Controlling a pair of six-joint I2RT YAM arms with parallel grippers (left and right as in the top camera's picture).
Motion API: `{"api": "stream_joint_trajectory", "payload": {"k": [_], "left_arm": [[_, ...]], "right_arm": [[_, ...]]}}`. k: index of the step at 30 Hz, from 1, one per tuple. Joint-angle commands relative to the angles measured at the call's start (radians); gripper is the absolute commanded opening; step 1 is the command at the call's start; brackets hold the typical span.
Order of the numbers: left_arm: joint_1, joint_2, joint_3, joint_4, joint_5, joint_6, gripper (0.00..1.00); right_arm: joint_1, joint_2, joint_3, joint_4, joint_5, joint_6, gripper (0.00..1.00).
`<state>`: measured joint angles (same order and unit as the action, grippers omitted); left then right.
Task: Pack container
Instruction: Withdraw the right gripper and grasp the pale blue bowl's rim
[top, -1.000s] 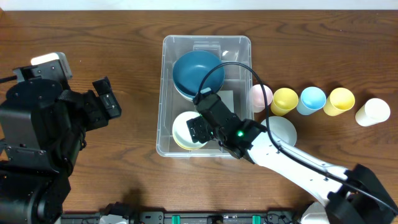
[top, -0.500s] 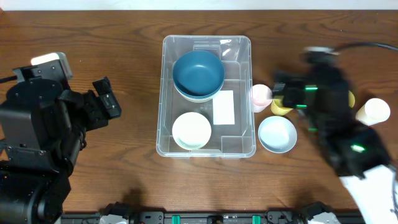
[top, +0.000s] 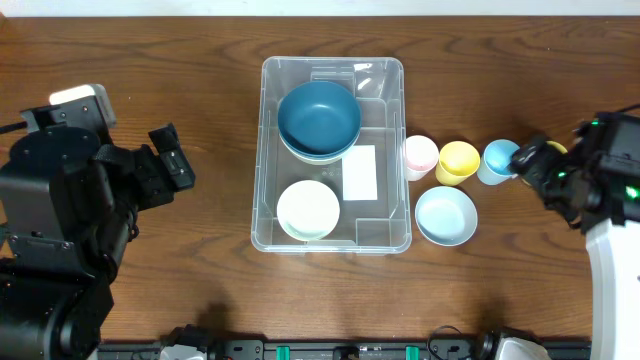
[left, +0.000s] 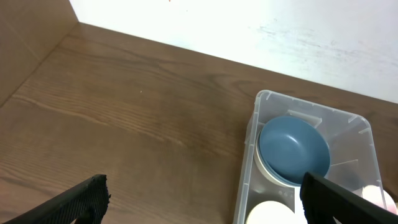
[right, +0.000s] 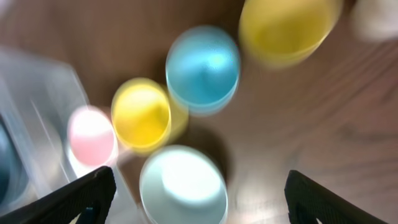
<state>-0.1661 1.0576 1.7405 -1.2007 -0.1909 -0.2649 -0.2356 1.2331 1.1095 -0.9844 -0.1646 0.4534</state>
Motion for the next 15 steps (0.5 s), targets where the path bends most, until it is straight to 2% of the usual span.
{"api": "stream_joint_trajectory", "payload": {"k": [1,8,15], "left_arm": [[0.003,0.000,-0.002,0.000,-0.012,0.002,0.98],[0.003,0.000,-0.002,0.000,-0.012,0.002,0.98],[0.003,0.000,-0.002,0.000,-0.012,0.002,0.98]], "right_arm": [[0.037,0.038,-0.019,-0.047,-0.123,-0.137,0.88],[0.106,0.061,-0.134,-0.054,-0.017,-0.119,0.91],[0.110,0.061,-0.364,0.164,0.007,-0.038,0.86]]}}
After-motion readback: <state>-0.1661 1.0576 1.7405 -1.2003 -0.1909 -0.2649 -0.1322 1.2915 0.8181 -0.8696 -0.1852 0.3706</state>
